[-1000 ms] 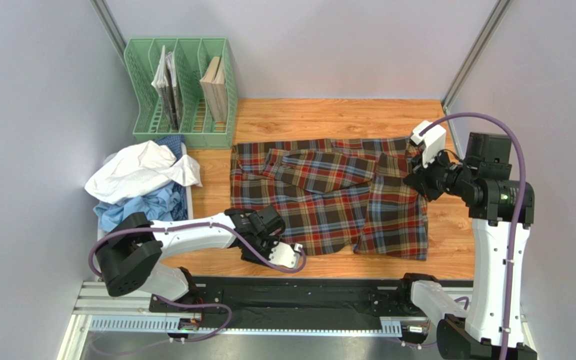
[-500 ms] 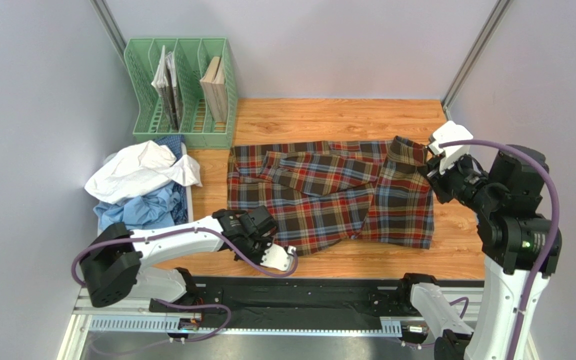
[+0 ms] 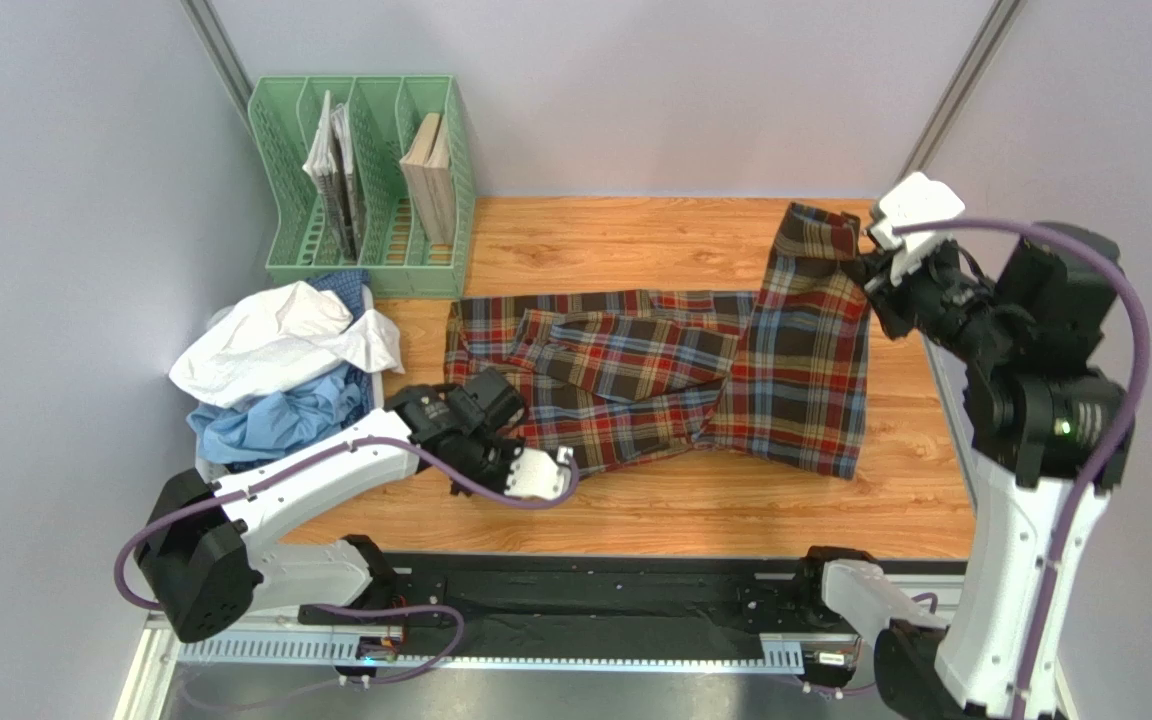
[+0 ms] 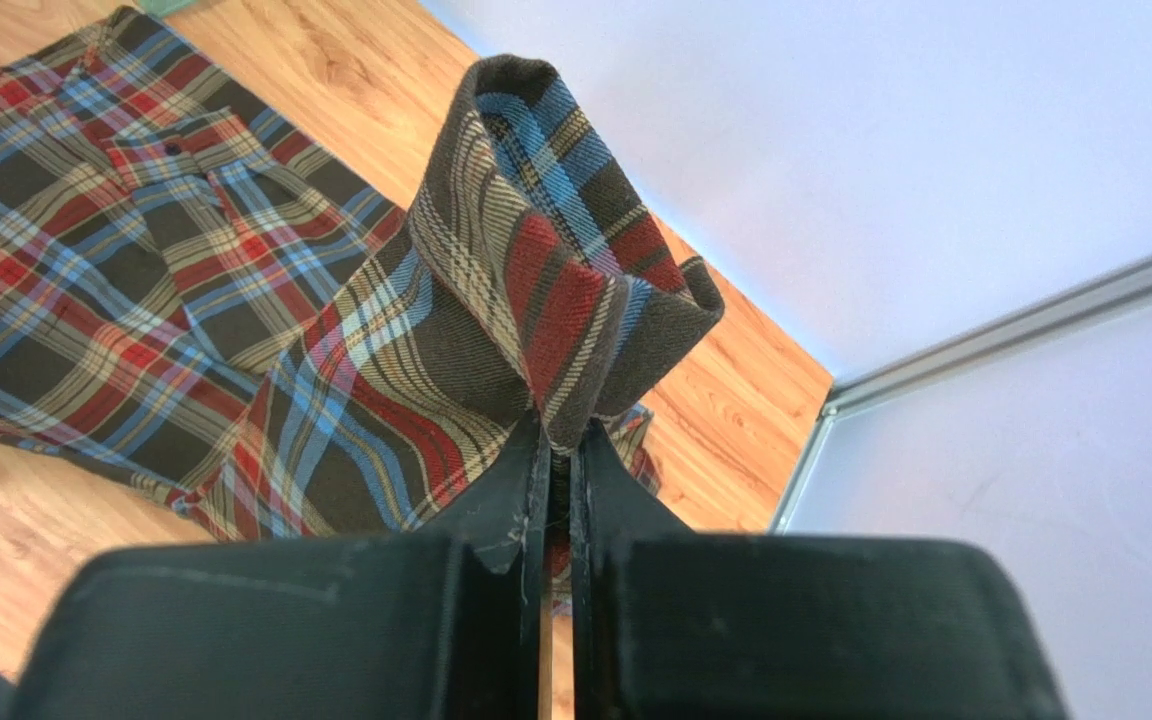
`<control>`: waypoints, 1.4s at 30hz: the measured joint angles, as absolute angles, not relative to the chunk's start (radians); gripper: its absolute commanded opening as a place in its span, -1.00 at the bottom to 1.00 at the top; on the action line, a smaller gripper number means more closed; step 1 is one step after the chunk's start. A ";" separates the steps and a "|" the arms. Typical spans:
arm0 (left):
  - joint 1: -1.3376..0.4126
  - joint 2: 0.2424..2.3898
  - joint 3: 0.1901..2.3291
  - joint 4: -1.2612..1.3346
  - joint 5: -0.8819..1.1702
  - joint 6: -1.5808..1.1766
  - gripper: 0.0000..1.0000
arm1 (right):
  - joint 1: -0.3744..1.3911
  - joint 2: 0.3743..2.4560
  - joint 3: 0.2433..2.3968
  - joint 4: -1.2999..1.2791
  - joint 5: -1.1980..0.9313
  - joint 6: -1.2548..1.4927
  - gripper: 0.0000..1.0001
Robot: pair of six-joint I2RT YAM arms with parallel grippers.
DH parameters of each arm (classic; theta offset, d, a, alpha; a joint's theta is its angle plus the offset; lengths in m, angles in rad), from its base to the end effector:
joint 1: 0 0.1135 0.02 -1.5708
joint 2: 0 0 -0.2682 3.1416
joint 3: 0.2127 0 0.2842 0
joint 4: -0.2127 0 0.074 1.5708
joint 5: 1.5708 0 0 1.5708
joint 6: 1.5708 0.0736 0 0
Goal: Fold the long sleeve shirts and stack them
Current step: Fold the shirt
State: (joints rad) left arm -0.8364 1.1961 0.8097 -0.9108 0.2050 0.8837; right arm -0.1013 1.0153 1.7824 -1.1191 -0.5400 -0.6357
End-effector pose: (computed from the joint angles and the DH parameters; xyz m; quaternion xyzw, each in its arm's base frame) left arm 0.1505 -0.1891 0.1733 0.7560 0.6323 -0.0981 0.1380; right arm 0.1686 0.0209 0.5301 -0.3559 0.7219 0.0053 0.5934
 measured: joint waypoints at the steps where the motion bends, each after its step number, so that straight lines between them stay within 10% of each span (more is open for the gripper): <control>1: -0.810 1.209 0.844 -0.921 0.208 0.890 -1.00 | -0.101 1.044 1.790 -1.104 -0.548 -0.641 -1.00; 18: -0.517 1.558 1.252 -0.967 0.264 1.019 -1.00 | -0.033 1.366 1.861 -0.756 -0.648 -0.743 -1.00; 42: -0.404 1.687 1.301 -0.883 0.278 1.040 -1.00 | 0.081 1.556 1.856 -0.493 -0.606 -0.844 -1.00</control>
State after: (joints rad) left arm -0.4042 1.6875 1.3010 -0.8825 0.2783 1.0397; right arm 0.0807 1.5562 1.8557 -0.4934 -0.6064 -0.8436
